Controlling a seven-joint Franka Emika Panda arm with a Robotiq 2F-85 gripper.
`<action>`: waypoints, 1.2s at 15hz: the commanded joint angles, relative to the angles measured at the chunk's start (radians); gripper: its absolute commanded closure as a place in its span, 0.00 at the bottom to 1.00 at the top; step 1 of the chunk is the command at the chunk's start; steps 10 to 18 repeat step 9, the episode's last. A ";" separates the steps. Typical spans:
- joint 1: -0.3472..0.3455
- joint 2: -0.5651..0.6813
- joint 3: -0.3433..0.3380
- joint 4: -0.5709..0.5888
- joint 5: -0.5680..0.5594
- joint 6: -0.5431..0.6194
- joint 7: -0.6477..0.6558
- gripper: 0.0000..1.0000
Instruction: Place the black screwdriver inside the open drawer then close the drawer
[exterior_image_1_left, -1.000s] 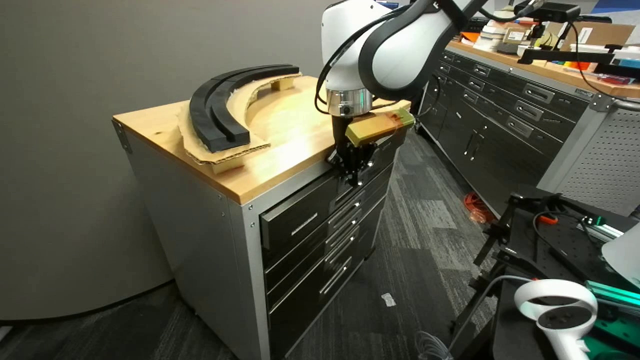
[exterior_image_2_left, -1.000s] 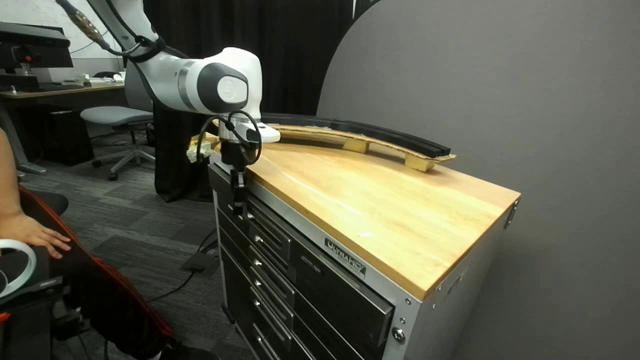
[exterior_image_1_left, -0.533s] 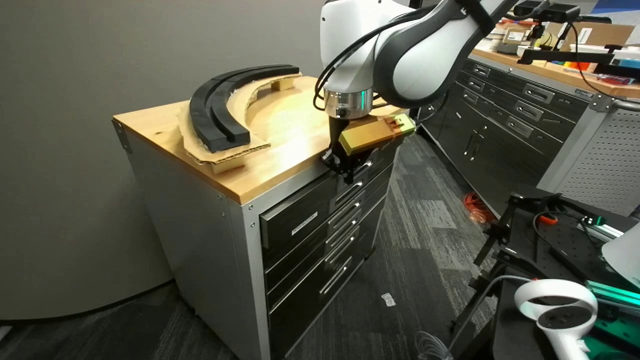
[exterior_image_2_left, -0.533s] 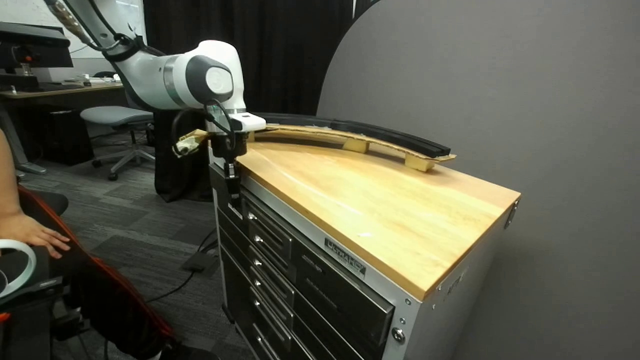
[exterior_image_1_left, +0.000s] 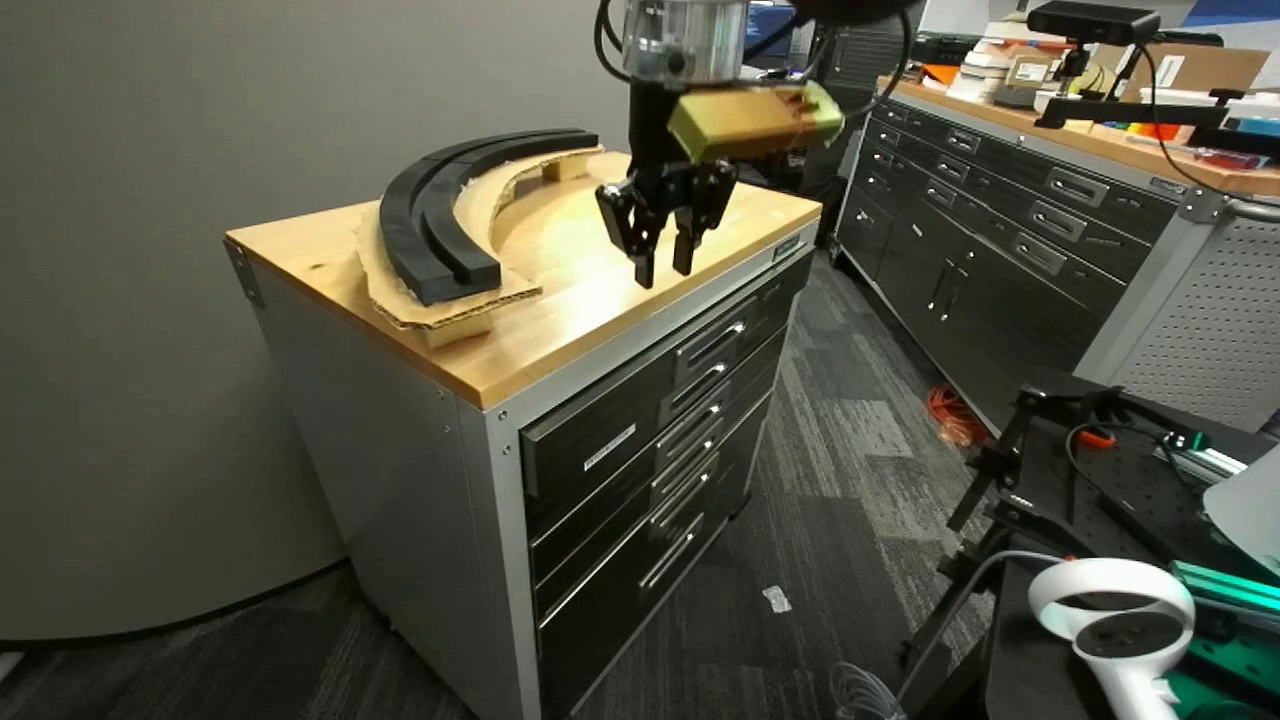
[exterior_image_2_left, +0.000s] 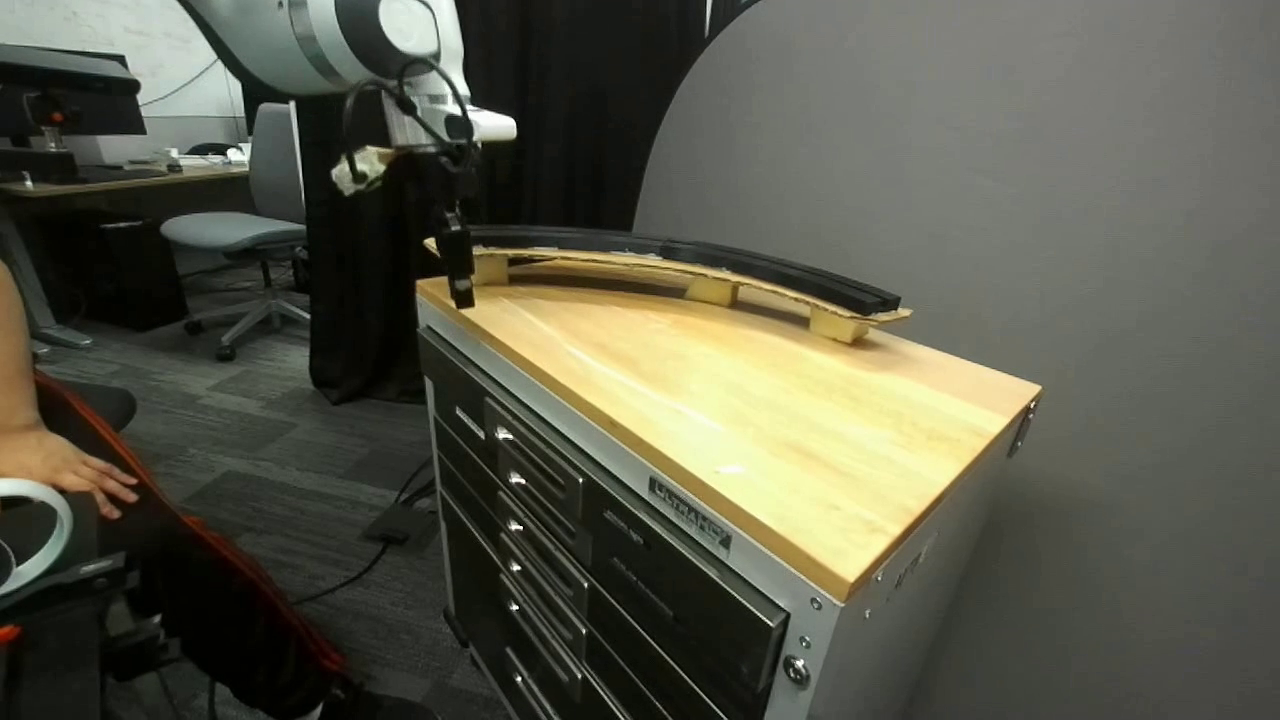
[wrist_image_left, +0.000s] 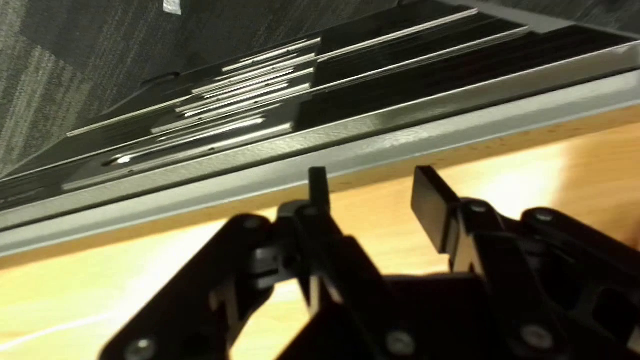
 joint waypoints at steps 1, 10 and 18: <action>-0.057 -0.029 0.070 0.149 0.123 -0.231 -0.229 0.21; -0.054 -0.022 0.077 0.225 0.146 -0.356 -0.286 0.06; -0.054 -0.022 0.077 0.225 0.146 -0.356 -0.286 0.06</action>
